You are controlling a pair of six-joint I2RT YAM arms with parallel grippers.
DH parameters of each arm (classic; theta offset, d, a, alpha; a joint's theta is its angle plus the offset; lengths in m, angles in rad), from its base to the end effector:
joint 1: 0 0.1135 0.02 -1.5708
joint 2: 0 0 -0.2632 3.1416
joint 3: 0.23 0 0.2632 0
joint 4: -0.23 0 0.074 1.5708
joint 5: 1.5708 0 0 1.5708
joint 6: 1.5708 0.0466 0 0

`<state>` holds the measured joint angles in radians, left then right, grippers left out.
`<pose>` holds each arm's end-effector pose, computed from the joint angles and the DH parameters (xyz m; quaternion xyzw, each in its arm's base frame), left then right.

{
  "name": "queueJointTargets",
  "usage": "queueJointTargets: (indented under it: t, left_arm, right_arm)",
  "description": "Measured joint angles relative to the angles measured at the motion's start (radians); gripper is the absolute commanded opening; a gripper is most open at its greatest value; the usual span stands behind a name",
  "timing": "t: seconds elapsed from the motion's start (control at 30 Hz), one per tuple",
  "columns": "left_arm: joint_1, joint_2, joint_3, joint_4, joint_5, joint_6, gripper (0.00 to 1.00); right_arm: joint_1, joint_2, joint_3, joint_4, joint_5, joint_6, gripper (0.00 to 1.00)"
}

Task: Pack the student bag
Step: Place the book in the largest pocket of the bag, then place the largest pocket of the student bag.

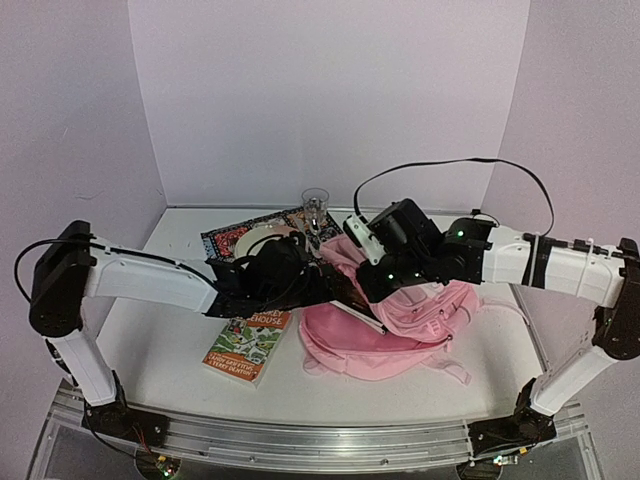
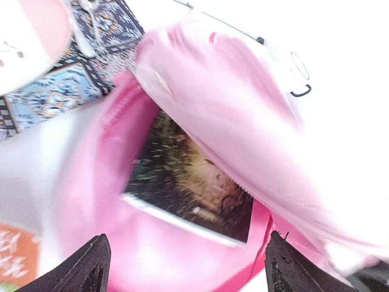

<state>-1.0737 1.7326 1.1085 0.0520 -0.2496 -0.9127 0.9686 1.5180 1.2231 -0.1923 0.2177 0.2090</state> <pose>0.2035 -0.3510 0.2077 0.0106 0.8730 -0.3384 0.3510 0.2203 0.3028 0.3033 -0.2637 0.8118 0.2073 0.4780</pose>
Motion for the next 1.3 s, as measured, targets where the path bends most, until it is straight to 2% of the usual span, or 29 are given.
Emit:
queueJointTargets:
  t: [0.23, 0.37, 0.47, 0.53, 0.73, 0.83, 1.03, 1.3]
  left_arm:
    - [0.013, -0.206, -0.065, -0.238, -0.021, -0.004, 0.97]
    - [0.079, -0.274, -0.124, -0.352, 0.007, -0.008, 0.97]
    - [0.164, -0.323, -0.199, -0.413, 0.045, -0.009, 0.98]
    - [0.221, -0.361, -0.253, -0.451, 0.066, -0.009, 0.99]
    - [0.336, -0.43, -0.339, -0.509, 0.16, 0.007, 0.99]
    - [0.382, -0.42, -0.352, -0.521, 0.214, 0.03, 0.99]
    - [0.401, -0.336, -0.352, -0.516, 0.314, 0.089, 0.98]
    - [0.401, -0.289, -0.357, -0.466, 0.404, 0.104, 0.94]
  right_arm:
    - [-0.02, -0.078, -0.103, -0.025, -0.002, 0.023, 0.02]
    - [-0.024, -0.085, -0.133, -0.028, -0.021, 0.039, 0.07]
    - [-0.024, -0.085, -0.153, -0.025, -0.044, 0.058, 0.16]
    - [-0.024, -0.085, -0.159, -0.027, -0.058, 0.074, 0.26]
    - [-0.028, -0.085, -0.16, -0.023, -0.098, 0.11, 0.63]
    - [-0.031, -0.085, -0.149, -0.021, -0.127, 0.124, 0.78]
    - [-0.03, -0.059, -0.113, 0.044, -0.23, 0.188, 0.91]
    - [0.027, 0.079, -0.067, 0.165, -0.357, 0.306, 0.94]
